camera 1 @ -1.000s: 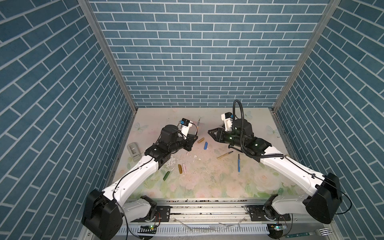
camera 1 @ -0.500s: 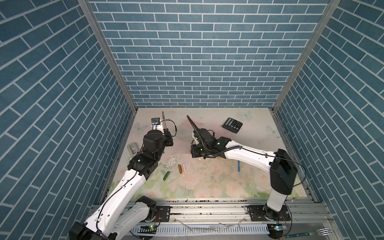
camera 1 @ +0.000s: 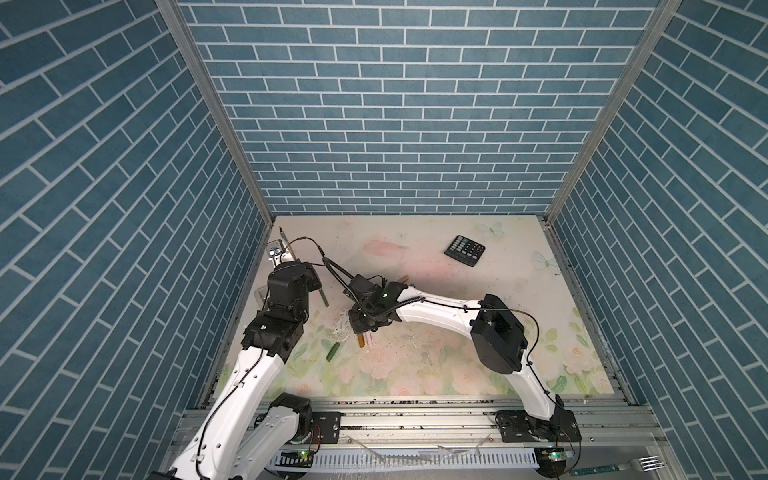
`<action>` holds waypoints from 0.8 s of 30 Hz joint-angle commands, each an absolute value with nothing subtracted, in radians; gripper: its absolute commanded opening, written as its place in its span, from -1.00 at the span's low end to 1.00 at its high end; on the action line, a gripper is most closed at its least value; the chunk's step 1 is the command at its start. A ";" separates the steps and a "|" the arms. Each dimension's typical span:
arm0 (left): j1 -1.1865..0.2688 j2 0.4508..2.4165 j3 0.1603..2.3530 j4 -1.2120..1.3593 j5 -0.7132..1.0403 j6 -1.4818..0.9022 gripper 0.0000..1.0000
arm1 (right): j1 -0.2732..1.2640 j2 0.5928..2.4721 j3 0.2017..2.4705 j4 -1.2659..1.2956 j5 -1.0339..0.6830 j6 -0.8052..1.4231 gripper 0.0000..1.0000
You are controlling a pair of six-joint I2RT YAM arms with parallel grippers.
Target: Insert the pens into the pen caps
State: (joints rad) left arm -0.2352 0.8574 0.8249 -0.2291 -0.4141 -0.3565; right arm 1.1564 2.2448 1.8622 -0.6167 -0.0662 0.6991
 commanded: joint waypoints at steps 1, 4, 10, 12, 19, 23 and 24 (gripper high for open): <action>-0.224 0.844 0.816 -0.239 -0.406 -0.370 -1.00 | 1.178 2.295 1.920 -0.746 0.003 0.695 -0.58; -0.224 0.842 0.813 -0.236 -0.402 -0.371 -1.00 | 1.182 2.323 1.961 -0.798 0.034 0.693 -0.54; -0.224 0.843 0.811 -0.231 -0.391 -0.368 -1.00 | 1.183 2.348 1.973 -0.809 0.026 0.690 -0.52; -0.225 0.844 0.810 -0.227 -0.387 -0.369 -1.00 | 1.184 2.349 1.970 -0.801 0.019 0.687 -0.52; -0.225 0.848 0.809 -0.222 -0.381 -0.368 -1.00 | 1.184 2.368 1.980 -0.793 -0.002 0.683 -0.52; -0.225 0.850 0.807 -0.220 -0.377 -0.367 -1.00 | 1.185 2.382 1.987 -0.798 -0.003 0.680 -0.52; -0.225 0.849 0.807 -0.221 -0.376 -0.368 -1.00 | 1.184 2.387 1.990 -0.800 -0.002 0.678 -0.52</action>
State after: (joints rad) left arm -0.2295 0.8520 0.8192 -0.2279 -0.3801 -0.3672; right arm 1.1801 2.3528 1.9591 -0.7601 -0.0048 0.6983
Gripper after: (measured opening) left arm 0.133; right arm 0.241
